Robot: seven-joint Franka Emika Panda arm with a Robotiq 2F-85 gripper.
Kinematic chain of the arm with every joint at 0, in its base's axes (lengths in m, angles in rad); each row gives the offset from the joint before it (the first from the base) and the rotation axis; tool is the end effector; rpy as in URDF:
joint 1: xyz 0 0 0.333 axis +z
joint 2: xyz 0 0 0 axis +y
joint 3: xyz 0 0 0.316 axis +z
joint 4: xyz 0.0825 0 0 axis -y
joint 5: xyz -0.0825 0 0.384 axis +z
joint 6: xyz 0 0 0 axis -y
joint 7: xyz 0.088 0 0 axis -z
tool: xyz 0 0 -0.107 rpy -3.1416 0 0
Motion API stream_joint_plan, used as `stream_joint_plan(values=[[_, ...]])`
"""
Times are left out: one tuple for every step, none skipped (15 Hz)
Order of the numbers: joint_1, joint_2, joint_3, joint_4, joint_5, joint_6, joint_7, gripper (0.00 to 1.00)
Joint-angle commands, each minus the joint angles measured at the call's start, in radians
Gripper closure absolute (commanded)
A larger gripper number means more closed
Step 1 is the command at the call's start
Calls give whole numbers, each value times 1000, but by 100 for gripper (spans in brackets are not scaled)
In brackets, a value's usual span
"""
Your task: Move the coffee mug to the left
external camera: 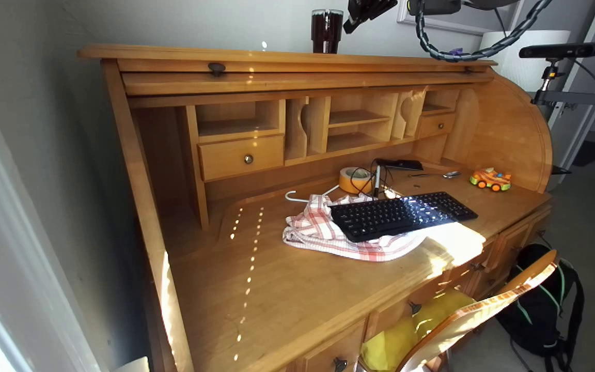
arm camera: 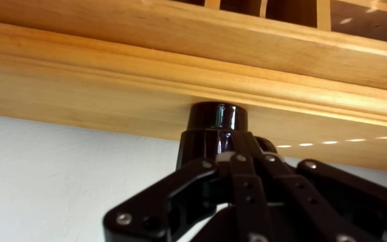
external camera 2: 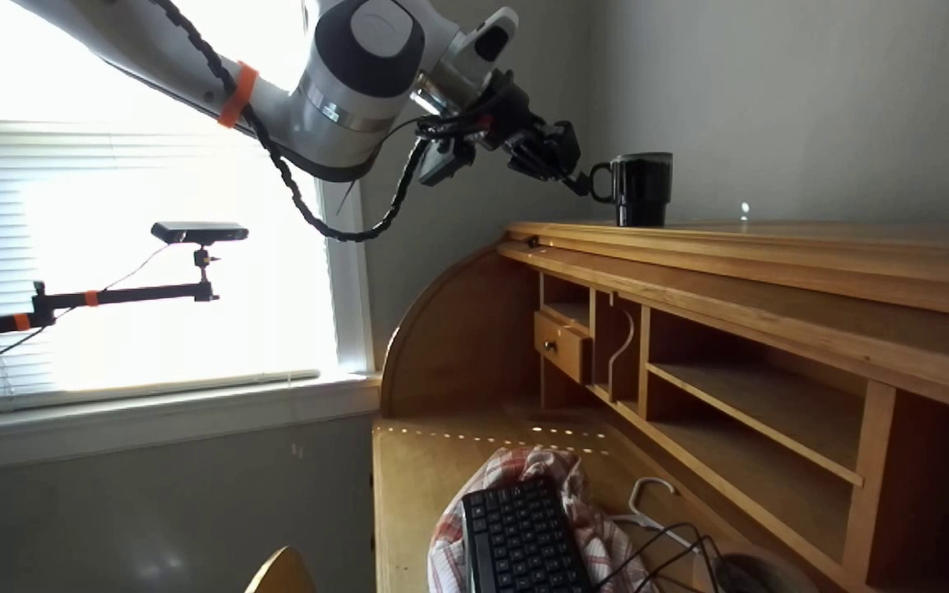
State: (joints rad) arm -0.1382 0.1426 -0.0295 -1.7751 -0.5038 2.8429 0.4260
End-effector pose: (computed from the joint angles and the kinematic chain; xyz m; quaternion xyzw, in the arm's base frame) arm 0.6472 -0.0826 0.5808 0.8814 -0.0799 0.4506 0.1166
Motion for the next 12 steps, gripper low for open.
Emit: stream_joint_plan(values=[[0,0,0,0,0,0,0,99],[0,0,0,1,0,0,0,99],[0,0,0,1,0,0,0,99],[0,0,0,1,0,0,0,99],[0,1,0,1,0,0,0,99],[-3,7,8,14,30,-24,-17,100],[-3,16,6,25,35,-22,-5,100],[-2,28,0,41,28,-20,13,100],[-3,34,-2,51,29,-20,14,100],[-3,43,-5,63,27,-15,22,100],[-2,52,-9,74,21,-9,34,100],[-1,62,-12,87,20,-12,40,100]])
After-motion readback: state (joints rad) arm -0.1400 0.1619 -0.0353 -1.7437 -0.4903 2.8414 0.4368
